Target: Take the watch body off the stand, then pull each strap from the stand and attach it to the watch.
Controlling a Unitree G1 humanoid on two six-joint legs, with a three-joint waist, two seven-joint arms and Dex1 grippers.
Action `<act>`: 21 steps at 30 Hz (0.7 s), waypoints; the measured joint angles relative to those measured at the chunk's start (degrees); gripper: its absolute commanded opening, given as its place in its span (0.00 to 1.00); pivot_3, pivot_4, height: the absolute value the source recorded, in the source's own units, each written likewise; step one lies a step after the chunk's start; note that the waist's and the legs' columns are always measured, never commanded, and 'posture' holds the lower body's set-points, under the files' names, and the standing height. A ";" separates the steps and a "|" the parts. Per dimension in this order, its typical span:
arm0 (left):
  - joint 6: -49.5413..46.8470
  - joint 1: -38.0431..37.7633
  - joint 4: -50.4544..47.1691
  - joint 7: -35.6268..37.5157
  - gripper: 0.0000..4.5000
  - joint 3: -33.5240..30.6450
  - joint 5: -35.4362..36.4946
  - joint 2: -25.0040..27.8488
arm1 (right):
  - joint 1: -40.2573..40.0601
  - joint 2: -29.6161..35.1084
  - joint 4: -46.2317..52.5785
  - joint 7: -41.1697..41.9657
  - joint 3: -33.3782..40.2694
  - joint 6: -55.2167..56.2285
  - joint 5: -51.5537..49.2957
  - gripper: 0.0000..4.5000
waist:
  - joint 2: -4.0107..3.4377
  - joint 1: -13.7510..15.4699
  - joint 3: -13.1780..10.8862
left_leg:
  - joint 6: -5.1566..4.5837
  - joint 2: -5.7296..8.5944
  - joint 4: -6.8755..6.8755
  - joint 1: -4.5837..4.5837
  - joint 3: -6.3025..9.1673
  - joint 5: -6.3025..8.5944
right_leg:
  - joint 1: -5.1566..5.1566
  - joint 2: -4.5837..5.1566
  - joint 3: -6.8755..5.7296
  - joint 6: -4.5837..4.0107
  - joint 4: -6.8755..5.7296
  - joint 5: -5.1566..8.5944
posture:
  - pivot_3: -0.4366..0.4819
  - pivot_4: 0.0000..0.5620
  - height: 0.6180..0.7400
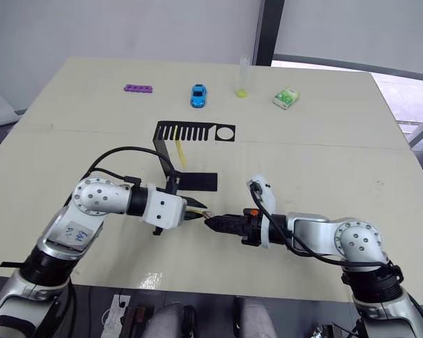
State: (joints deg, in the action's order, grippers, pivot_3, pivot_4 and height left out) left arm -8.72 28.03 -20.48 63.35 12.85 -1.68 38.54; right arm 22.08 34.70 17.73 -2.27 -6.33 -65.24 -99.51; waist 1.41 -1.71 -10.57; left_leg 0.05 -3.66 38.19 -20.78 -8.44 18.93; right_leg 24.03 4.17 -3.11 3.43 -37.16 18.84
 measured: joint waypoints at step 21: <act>5.89 -28.20 -1.05 4.46 1.00 -30.06 24.71 8.84 | -5.99 12.11 9.87 48.95 -12.82 55.43 75.33 0.34 | 0.08 -0.10 0.04 | -0.02 0.09 0.02 -0.02 0.00 0.02 | 0.01 0.07 -0.12 0.04 0.05 -0.02 | 0.48 0.27 1.00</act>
State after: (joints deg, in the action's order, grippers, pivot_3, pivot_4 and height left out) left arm -2.83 -0.18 -21.53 67.81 -17.21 23.04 47.38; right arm 16.09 46.81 27.60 46.68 -19.16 -9.81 -24.19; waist 1.50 -1.81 -10.53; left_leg 0.03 -3.57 38.21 -20.80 -8.44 18.95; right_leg 24.04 4.24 -3.23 3.47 -37.11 18.82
